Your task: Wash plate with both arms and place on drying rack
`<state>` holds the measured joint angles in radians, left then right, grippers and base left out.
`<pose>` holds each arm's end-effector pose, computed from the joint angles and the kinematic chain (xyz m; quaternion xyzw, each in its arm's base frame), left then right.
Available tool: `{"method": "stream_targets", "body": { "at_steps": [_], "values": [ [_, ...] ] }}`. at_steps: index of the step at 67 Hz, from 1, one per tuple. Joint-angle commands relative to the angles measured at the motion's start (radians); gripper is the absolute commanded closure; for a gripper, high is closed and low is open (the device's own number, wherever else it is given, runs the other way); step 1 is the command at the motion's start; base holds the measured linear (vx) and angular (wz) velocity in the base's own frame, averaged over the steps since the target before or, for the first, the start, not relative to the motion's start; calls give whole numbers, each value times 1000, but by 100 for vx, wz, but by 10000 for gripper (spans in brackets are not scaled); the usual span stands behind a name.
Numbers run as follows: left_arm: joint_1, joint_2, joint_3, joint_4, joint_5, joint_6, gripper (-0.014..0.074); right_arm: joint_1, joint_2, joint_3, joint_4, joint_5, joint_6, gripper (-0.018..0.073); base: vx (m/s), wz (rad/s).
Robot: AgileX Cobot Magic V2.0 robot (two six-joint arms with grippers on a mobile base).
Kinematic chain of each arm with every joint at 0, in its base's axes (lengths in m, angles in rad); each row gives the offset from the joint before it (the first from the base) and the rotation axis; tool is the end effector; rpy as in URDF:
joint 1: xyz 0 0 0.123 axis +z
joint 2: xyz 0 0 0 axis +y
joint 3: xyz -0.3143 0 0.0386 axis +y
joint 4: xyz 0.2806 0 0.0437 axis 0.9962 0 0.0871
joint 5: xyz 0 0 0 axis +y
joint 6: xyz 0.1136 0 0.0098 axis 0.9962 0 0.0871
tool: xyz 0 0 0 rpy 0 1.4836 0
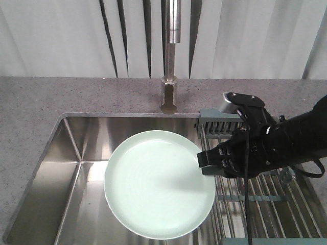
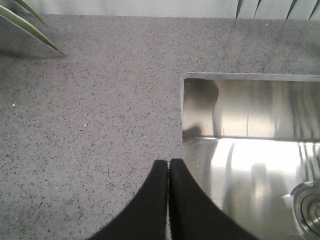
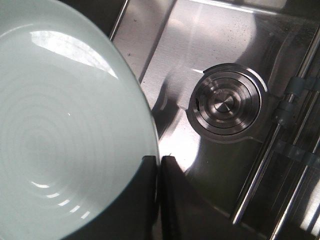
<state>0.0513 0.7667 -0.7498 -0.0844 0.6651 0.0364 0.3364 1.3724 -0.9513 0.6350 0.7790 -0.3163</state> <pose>0.1761 0.0031 0.3441 -0.0237 0.8823 -0.0180 0.4697 0.2724 0.1457 0.2764 -0.1388 0.9298 0.2662 0.2129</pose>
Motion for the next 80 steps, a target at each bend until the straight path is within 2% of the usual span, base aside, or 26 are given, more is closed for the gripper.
{"method": "stream_targets", "body": {
  "at_steps": [1, 8, 14, 25, 32, 41, 72, 80],
  "values": [
    [1, 35, -35, -3, -81, -4, 580, -2, -33, -31, 28, -23, -7, 561, 0, 0],
    [1, 90, -42, -3, -86, -4, 512, -2, -33, -31, 28, -23, -7, 561, 0, 0],
    [1, 138, -64, -3, -76, 0, 412, -2, -33, -31, 28, -22, -6, 561, 0, 0],
    [1, 217, -128, -13, -55, 31, 157, -2, -33, -31, 28, -22, -6, 561, 0, 0],
    [1, 266, -170, -54, -32, 76, 38, -2, -33, -31, 28, -22, -6, 561, 0, 0],
    [1, 332, -222, -147, 21, 226, -29, -2, -33, -31, 28, -22, -7, 561, 0, 0],
    [1, 557, -317, -690, 45, 830, 8, -2, -33, -31, 28, -22, -6, 561, 0, 0],
    [1, 623, -347, -804, 64, 971, 1, -2, -33, -31, 28, -22, -6, 561, 0, 0]
  ]
}}
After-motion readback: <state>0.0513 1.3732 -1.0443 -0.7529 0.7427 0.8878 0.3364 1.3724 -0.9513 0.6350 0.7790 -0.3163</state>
